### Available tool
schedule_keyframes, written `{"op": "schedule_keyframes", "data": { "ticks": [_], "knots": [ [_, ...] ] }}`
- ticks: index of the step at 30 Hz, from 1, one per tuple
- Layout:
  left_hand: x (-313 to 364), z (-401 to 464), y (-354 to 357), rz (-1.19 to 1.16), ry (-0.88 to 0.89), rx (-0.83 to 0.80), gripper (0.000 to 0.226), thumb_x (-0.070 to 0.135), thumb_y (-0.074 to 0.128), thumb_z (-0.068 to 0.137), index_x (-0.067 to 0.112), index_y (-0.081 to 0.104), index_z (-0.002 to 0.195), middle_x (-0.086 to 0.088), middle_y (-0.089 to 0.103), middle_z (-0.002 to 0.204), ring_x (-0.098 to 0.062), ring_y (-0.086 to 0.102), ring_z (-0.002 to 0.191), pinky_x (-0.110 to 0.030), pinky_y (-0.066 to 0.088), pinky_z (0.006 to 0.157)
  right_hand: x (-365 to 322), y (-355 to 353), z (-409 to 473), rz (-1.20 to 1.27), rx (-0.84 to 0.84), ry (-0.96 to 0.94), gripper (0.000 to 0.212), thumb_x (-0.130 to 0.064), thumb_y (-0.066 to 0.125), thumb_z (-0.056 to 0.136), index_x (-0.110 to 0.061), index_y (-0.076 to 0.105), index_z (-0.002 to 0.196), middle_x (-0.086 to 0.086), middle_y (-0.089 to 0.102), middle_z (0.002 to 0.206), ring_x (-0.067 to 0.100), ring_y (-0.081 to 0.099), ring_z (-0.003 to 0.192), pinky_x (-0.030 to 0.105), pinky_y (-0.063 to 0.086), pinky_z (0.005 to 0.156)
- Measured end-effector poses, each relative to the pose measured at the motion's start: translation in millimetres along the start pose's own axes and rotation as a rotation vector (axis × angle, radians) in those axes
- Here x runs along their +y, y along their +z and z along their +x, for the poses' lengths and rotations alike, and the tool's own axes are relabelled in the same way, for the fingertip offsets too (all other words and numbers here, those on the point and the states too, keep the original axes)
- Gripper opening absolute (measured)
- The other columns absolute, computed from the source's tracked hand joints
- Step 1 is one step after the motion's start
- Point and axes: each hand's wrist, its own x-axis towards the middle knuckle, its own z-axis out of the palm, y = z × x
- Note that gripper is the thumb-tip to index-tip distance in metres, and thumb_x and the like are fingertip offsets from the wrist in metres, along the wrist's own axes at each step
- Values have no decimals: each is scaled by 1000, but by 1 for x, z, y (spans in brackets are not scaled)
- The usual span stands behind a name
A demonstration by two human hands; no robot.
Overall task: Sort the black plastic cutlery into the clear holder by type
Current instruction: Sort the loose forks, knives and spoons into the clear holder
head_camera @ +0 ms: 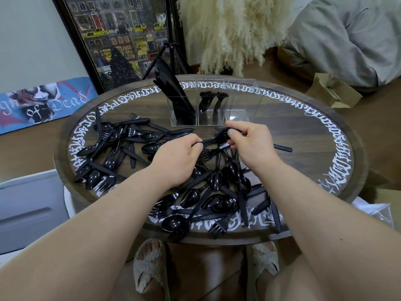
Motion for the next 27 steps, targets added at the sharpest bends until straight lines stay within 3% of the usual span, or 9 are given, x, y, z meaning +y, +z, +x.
{"op": "schedule_keyframes", "data": {
  "ticks": [4, 7, 9, 12, 17, 21, 24, 27],
  "knots": [
    [2, -2, 0, -29, 14, 10, 20, 30, 39, 100, 25, 53, 89, 10, 52, 65, -5, 47, 66, -29, 32, 64, -2, -3, -2, 46, 9, 13, 27, -5, 54, 94, -10, 67, 117, -8, 65, 83, 8, 62, 69, 25, 57, 74],
    [1, -1, -3, -18, 10, -4, 25, 29, 36, 101, 18, 53, 85, 3, 60, 75, -16, 53, 74, -34, 43, 70, -7, -7, -2, 153, 29, 43, 21, -2, 57, 91, -6, 69, 109, 4, 65, 81, 10, 61, 63, 23, 56, 68],
    [2, -1, -3, 42, 1, -49, 27, 29, 33, 102, 15, 54, 92, -2, 64, 83, -23, 57, 82, -39, 46, 76, -7, -8, -4, 179, 18, 54, 17, -2, 59, 91, -7, 70, 102, 5, 65, 78, 10, 61, 63, 23, 56, 67],
    [8, -3, -1, 95, -8, -98, 29, 30, 29, 103, 19, 53, 114, -1, 62, 88, -25, 57, 90, -34, 41, 76, -7, -7, -8, 129, -2, 47, 19, -5, 56, 93, -10, 71, 103, 5, 67, 79, 10, 61, 67, 27, 57, 73],
    [13, -4, -3, 58, -18, -18, 25, 30, 29, 103, 24, 53, 98, 7, 56, 73, -21, 54, 83, -31, 36, 69, -11, -8, -11, 40, -8, 18, 31, -8, 45, 98, -11, 64, 122, -4, 64, 88, 5, 59, 70, 24, 56, 76],
    [18, -6, -4, 51, 38, 41, 25, 32, 31, 102, 24, 55, 105, 9, 51, 68, -18, 52, 77, -31, 36, 69, -19, -15, -13, 308, -17, 98, 22, -4, 51, 95, -13, 67, 107, 2, 66, 86, 10, 60, 69, 26, 55, 72],
    [26, -5, -5, -10, 73, 64, 29, 31, 33, 102, 25, 57, 116, 10, 56, 82, -16, 55, 88, -29, 38, 75, -29, -22, -19, 478, -17, 112, 23, 2, 53, 93, -12, 70, 86, 6, 65, 80, 12, 59, 70, 25, 54, 72],
    [35, -3, -8, -57, 116, 127, 35, 30, 39, 101, 27, 52, 133, 5, 57, 115, -14, 50, 112, -25, 35, 87, -40, -38, -22, 433, 69, 31, 26, 2, 54, 92, -16, 71, 86, 3, 69, 79, 11, 61, 71, 29, 55, 77]
  ]
}}
